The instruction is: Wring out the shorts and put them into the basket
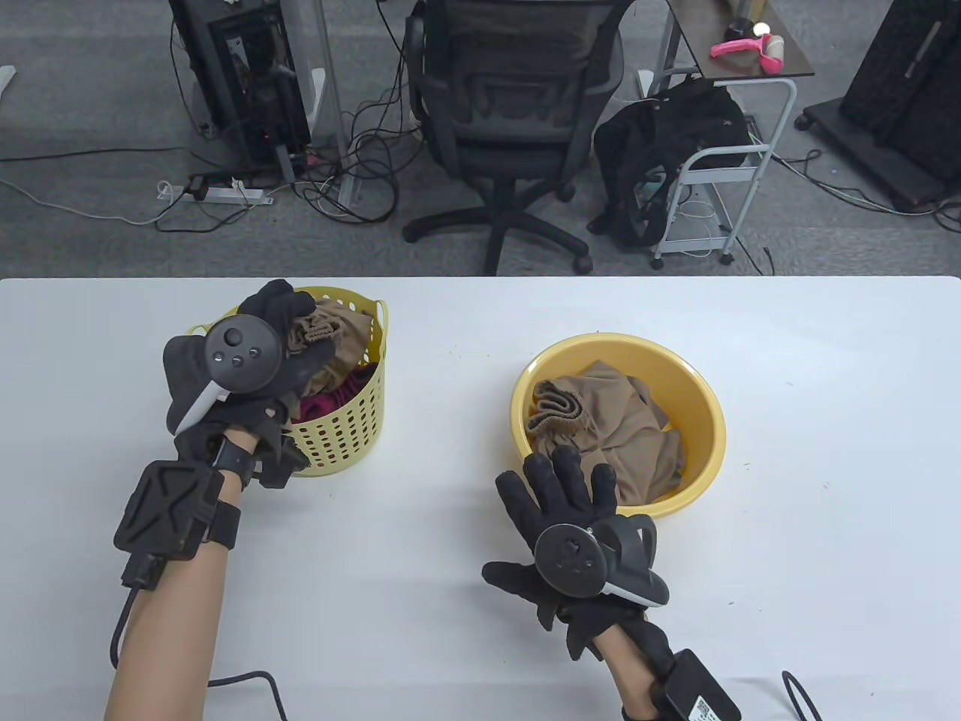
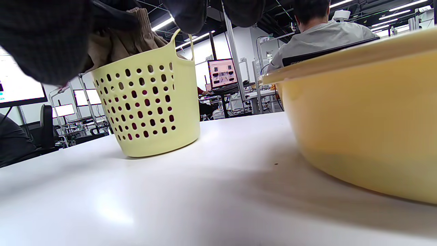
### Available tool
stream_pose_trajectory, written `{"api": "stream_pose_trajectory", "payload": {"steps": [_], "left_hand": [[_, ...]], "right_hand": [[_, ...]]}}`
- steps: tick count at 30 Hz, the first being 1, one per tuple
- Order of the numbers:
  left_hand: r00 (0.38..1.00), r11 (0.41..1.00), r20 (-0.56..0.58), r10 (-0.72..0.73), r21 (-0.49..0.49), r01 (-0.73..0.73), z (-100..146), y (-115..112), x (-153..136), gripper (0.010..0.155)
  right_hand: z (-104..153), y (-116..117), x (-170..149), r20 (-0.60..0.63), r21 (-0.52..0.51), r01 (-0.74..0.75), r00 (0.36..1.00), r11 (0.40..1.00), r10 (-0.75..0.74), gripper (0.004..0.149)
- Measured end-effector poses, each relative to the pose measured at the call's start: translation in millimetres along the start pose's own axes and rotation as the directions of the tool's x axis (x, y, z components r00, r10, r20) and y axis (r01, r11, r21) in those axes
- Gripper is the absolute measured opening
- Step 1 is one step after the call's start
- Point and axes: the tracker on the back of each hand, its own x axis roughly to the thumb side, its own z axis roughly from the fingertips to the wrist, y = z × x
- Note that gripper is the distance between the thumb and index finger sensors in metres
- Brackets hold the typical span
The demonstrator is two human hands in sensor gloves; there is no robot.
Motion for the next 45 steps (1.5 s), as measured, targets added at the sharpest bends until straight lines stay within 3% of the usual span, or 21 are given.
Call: {"api": "stream_pose_trajectory", "payload": {"steps": [13,25,34,45], "left_hand": [[0.993,0.984,-0.036,-0.116,-0.143,0.109,-2,-19,-3,0.064],[0.991,0.94,-0.026,-0.133,-0.32,0.118,-4,-35,-5,0.057],[0.987,0.948,-0.001,-0.158,-0.28,0.152,0,-32,0,0.058],[0.965,0.949,0.159,-0.211,-0.206,0.241,31,-4,39,0.061]], "right_hand": [[1,0,0,0.001,0.004,0.003,1.0,1.0,-0.003,0.099],[2,-1,1,0.001,0.009,0.004,1.0,1.0,-0.004,0.099],[2,-1,1,-0.003,0.013,-0.001,1.0,1.0,0.001,0.099],[3,-1,3,0.004,0.022,-0.007,1.0,1.0,0.006,0.1]]}}
